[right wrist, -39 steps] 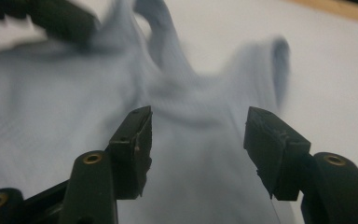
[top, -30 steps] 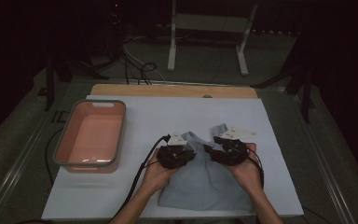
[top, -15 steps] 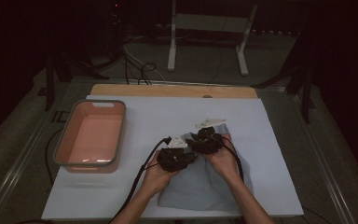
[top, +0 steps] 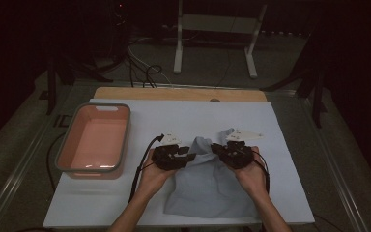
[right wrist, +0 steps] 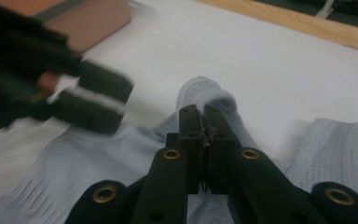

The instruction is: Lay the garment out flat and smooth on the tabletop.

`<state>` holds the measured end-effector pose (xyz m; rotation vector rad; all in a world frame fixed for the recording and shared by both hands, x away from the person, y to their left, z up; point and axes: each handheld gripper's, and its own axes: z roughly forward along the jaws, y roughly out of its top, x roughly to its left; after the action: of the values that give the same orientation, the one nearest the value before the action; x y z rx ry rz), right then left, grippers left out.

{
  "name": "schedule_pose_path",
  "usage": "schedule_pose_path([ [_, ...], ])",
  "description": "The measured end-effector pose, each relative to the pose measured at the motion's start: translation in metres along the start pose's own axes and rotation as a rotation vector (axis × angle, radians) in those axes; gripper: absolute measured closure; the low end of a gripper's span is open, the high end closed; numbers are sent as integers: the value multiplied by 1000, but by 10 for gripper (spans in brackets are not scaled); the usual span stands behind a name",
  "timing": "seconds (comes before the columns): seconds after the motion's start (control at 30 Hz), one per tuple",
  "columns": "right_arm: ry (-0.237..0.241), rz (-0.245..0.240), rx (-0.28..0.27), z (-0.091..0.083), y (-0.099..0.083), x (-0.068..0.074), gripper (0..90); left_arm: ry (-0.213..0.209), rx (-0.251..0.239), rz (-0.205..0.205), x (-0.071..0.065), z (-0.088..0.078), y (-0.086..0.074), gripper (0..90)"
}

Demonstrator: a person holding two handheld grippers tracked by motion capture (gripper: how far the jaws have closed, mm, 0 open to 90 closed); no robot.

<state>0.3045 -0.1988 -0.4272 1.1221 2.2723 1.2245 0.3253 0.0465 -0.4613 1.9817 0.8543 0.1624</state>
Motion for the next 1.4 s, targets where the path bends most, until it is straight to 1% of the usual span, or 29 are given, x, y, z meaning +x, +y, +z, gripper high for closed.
schedule_pose_path([
  [0.07, 6, -9, -15, -7, -2, 0, 874, 23, 4, -10, 3, 4, 2, 564],
  [0.27, 30, -45, -49, -22, -6, 5, 875, 59, 37, -24, 10, 21, 6, 518],
  [0.37, 39, -64, -64, -27, -5, 8, 875, 56, 56, -33, 12, 30, 8, 497],
  [0.43, 44, -79, -75, -29, -3, 10, 875, 46, 65, -38, 13, 35, 10, 478],
  [0.57, 54, -96, -93, -34, -2, 13, 875, 33, 106, -35, 15, 46, 11, 449],
  [0.67, 58, -107, -104, -36, -1, 14, 875, 18, 135, -49, 17, 52, 10, 450],
  [0.7, 56, -111, -106, -37, -1, 14, 875, 10, 140, -49, 17, 54, 10, 467],
  [0.73, 54, -110, -110, -38, -1, 14, 875, -10, 150, -42, 17, 55, 10, 527],
  [0.77, 53, -109, -112, -39, -2, 14, 874, -20, 153, -36, 17, 55, 9, 649],
  [0.8, 53, -109, -112, -39, -2, 14, 874, -20, 153, -36, 17, 55, 9, 720],
  [0.83, 52, -109, -112, -40, -2, 13, 873, -11, 158, -3, 15, 53, 9, 720],
  [0.87, 49, -106, -109, -41, -3, 11, 868, -7, 151, -3, 15, 51, 10, 867],
  [0.9, 45, -106, -107, -41, -5, 10, 855, -9, 138, -7, 15, 48, 11, 873],
  [0.93, 44, -101, -104, -41, -6, 9, 811, 2, 126, -7, 16, 45, 13, 877],
  [0.97, 38, -95, -102, -41, -7, 8, 737, 15, 116, -13, 18, 42, 14, 879],
  [1.0, 31, -87, -104, -42, -8, 6, 658, 24, 101, -27, 20, 39, 15, 880],
  [1.03, 30, -77, -104, -43, -9, 4, 601, 35, 90, -37, 23, 36, 15, 880],
  [1.1, 27, -61, -95, -45, -10, 0, 515, 51, 72, -63, 28, 31, 16, 880],
  [1.17, 12, -53, -78, -46, -14, -4, 476, 67, 64, -74, 32, 28, 17, 879],
  [1.2, -2, -52, -70, -47, -18, -6, 463, 74, 62, -77, 33, 26, 17, 879],
  [1.4, -68, -14, 4, -46, -44, -24, 445, 105, 47, -100, 40, 24, 18, 879],
])
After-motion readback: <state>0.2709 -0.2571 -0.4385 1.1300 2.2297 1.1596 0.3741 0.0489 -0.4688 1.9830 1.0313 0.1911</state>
